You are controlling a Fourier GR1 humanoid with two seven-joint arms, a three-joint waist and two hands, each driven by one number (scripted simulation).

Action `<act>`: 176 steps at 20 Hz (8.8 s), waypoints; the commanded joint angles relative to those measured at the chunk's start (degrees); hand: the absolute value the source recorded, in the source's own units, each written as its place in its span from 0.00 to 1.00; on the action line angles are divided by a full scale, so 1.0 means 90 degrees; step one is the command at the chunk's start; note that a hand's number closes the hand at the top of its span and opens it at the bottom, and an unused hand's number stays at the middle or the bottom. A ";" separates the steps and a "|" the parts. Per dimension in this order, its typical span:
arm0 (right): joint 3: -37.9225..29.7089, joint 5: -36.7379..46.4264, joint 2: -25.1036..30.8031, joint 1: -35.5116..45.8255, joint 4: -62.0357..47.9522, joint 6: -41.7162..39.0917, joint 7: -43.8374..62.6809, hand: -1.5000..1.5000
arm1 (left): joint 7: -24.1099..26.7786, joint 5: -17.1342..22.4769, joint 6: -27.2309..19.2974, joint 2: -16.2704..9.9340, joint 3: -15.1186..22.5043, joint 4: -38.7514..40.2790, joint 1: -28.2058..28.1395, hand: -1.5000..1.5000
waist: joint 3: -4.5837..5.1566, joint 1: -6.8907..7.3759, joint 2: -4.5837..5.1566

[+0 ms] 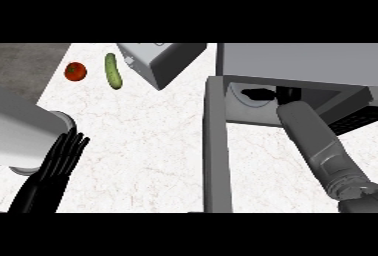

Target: Pick up the milk, place it into the microwave and close the microwave

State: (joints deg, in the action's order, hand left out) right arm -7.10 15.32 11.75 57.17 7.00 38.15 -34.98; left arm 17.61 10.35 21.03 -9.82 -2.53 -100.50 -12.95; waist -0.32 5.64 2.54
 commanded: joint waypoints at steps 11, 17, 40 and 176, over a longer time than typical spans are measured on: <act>-0.0935 -0.0925 -0.0454 -0.1036 0.0156 -0.0980 -0.1443 0.00 | 0.0150 -0.0292 0.0011 0.0235 0.0376 -0.0353 -0.0407 0.00 | 0.0016 -0.0282 -0.0153; -0.1084 -0.1110 -0.0229 -0.1706 0.0305 -0.1937 -0.2255 0.00 | 0.0112 -0.0456 -0.0012 0.0319 0.0514 -0.0180 -0.0380 0.00 | 0.0021 -0.0431 -0.0200; -0.0736 -0.1966 -0.0683 -0.4549 0.2812 -0.5378 -0.2735 0.00 | -0.0700 -0.0953 0.0055 0.0398 0.1126 0.0031 0.0400 1.00 | 0.0050 -0.0832 -0.0342; -0.0792 -0.7081 0.2112 -0.7518 1.2177 -0.7221 0.2731 0.00 | 0.1060 0.4011 -0.7169 0.0929 0.7272 0.8194 0.8602 0.00 | -0.0027 -0.2772 0.0184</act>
State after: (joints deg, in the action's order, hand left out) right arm -13.68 -48.00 30.54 -10.25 116.19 -27.07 -10.57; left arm 33.58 45.13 -41.10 0.04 65.05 -36.02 61.09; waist -0.58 -20.10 3.47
